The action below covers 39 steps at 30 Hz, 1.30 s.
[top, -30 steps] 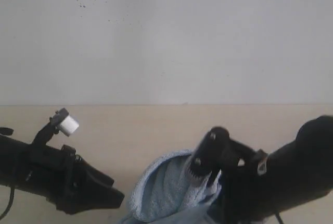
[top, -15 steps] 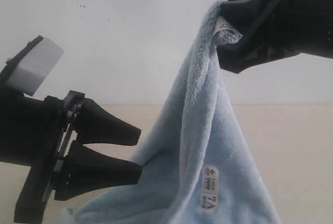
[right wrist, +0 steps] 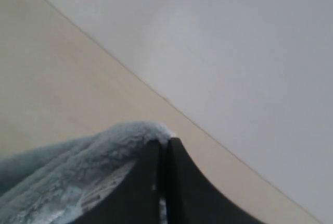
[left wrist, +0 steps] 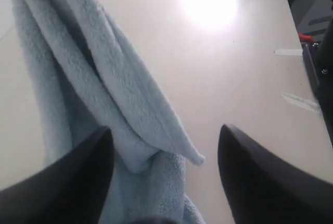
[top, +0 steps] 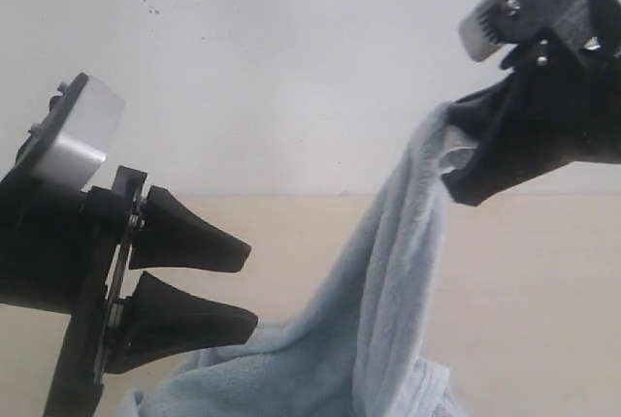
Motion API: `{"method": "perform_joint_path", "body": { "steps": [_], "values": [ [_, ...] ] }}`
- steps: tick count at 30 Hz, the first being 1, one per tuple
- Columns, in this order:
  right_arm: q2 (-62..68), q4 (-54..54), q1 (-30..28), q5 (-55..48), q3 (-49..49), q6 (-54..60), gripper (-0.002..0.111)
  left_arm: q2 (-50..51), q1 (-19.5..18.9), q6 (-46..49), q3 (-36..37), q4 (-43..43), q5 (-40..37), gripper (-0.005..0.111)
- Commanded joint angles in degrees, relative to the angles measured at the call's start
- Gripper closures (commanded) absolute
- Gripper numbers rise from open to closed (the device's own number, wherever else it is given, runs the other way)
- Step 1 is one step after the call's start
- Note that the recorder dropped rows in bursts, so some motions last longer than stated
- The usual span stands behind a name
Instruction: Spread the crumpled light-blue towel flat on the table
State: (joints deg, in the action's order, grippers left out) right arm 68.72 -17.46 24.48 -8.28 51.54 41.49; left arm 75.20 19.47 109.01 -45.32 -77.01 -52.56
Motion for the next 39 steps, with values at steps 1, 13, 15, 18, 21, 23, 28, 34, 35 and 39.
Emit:
{"method": "perform_joint_path", "body": {
  "steps": [1,13,15,18,21,23,28,34,35,39],
  "values": [
    [0.58,0.21,-13.74,-0.49,0.41,-0.94,0.108,-0.38,0.46,-1.38,0.09,-1.68,0.41,0.049],
    [7.04,-0.22,-26.11,1.57,0.41,-10.49,0.105,1.28,0.46,-1.38,0.09,-7.15,0.54,0.049],
    [9.46,-0.07,-26.11,2.00,0.41,-8.47,0.096,2.26,0.46,-1.38,0.09,-7.15,0.54,0.049],
    [12.61,-0.07,-26.11,4.56,0.41,-7.46,0.073,3.36,0.46,-1.38,0.09,-7.15,0.54,0.049],
    [15.13,-0.07,-26.11,8.28,0.41,-7.46,0.053,4.69,0.46,-1.38,0.09,-7.15,0.54,0.049],
    [16.31,-0.07,-26.11,10.64,0.41,-7.46,0.047,5.61,0.46,-1.38,0.09,-7.32,0.54,0.049],
    [16.07,-0.22,-26.11,14.30,0.41,-10.45,0.046,8.07,0.46,-1.38,0.09,-8.59,0.54,0.049],
    [13.06,1.99,-22.62,1.91,0.41,-17.19,0.046,9.20,0.46,-1.38,0.09,-10.66,-0.06,0.049],
    [13.42,3.47,-21.83,-2.98,0.41,-12.22,0.046,9.20,0.46,-1.38,0.09,-10.84,-0.71,0.049],
    [16.20,3.87,-20.46,-21.49,0.41,-4.32,0.047,9.20,0.46,-1.38,0.09,-11.10,-4.98,0.049]
  ]
}}
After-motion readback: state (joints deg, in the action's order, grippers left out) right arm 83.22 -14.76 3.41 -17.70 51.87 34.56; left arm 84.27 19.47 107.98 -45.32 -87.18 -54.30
